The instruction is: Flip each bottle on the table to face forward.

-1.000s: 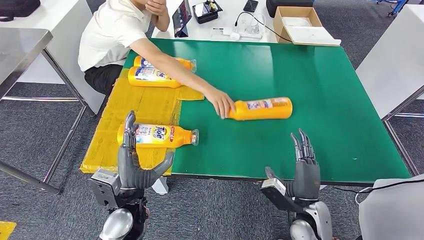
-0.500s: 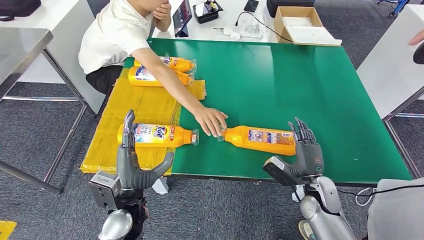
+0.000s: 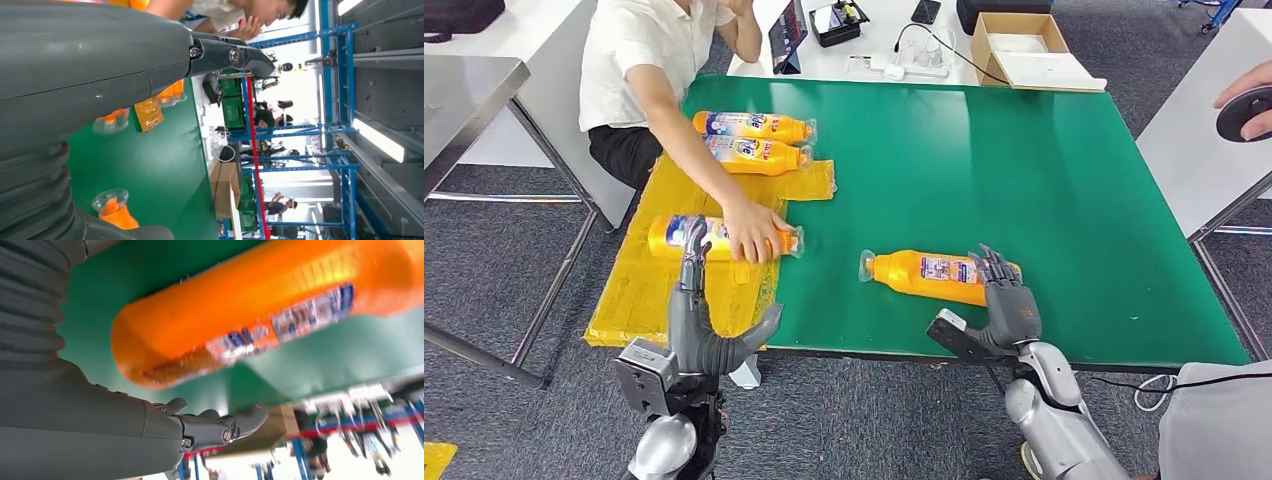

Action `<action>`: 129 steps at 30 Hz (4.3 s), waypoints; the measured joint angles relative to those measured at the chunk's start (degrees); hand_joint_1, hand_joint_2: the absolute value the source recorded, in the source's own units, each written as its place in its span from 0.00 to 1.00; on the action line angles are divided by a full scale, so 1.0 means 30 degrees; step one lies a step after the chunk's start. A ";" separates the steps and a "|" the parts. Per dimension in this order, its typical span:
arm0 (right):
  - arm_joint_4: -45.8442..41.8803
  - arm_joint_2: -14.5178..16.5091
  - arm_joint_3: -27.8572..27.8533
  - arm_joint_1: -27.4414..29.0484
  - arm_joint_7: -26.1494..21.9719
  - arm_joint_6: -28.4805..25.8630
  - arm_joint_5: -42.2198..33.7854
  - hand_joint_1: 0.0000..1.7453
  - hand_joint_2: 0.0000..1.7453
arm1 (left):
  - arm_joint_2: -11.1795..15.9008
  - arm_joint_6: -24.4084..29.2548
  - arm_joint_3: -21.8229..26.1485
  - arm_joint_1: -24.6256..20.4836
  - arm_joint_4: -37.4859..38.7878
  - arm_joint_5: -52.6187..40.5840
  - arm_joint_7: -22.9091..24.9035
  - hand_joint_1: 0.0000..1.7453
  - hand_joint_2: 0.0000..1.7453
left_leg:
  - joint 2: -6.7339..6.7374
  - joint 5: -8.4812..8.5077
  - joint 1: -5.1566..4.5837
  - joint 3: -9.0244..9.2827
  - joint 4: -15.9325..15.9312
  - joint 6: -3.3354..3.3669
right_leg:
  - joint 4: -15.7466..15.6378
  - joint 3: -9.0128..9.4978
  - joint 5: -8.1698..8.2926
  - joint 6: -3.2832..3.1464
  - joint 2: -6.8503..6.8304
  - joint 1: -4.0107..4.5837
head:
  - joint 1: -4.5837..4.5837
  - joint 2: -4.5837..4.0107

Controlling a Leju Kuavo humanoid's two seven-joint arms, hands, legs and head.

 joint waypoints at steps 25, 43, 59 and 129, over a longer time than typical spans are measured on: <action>0.5032 0.1315 0.1651 -0.3935 0.6472 0.2464 0.2828 0.00 1.00 | -0.0015 0.0343 -0.0585 -0.0238 0.0625 -0.1648 0.0787 0.00 1.00 | 0.0003 0.0003 0.0002 0.0078 0.0003 -0.0001 | -0.0001 0.0069 0.0001 -0.0001 0.0002 0.0001 | -0.0002 0.0000; 0.4925 0.1428 0.2253 -0.4680 0.7519 0.4960 0.3109 0.00 1.00 | -0.0015 -0.0144 -0.0563 -0.0251 0.0568 -0.2271 0.1388 0.00 1.00 | 0.0004 0.0003 0.0002 0.0085 0.0003 -0.0002 | -0.0001 0.0072 0.0001 -0.0001 0.0002 0.0001 | 0.0000 0.0000; 0.5183 0.1486 0.2666 -0.4815 0.8629 0.4207 0.4167 0.00 1.00 | -0.0020 -0.0220 -0.0277 -0.0602 0.1158 -0.2136 0.1983 0.00 1.00 | 0.0005 0.0003 0.0002 0.0083 0.0003 -0.0002 | -0.0001 0.0070 0.0001 -0.0001 0.0002 0.0001 | 0.0000 0.0000; -0.6195 0.2612 0.4070 0.1787 -0.1676 1.0652 -1.2670 1.00 1.00 | -0.0235 -0.5202 -0.0385 0.0371 0.2736 0.7770 0.3737 0.00 1.00 | 0.0072 -0.0045 0.0061 0.0049 0.0001 -0.0062 | 0.0001 0.0011 -0.0005 -0.0017 0.0123 0.0053 | 0.0002 0.0000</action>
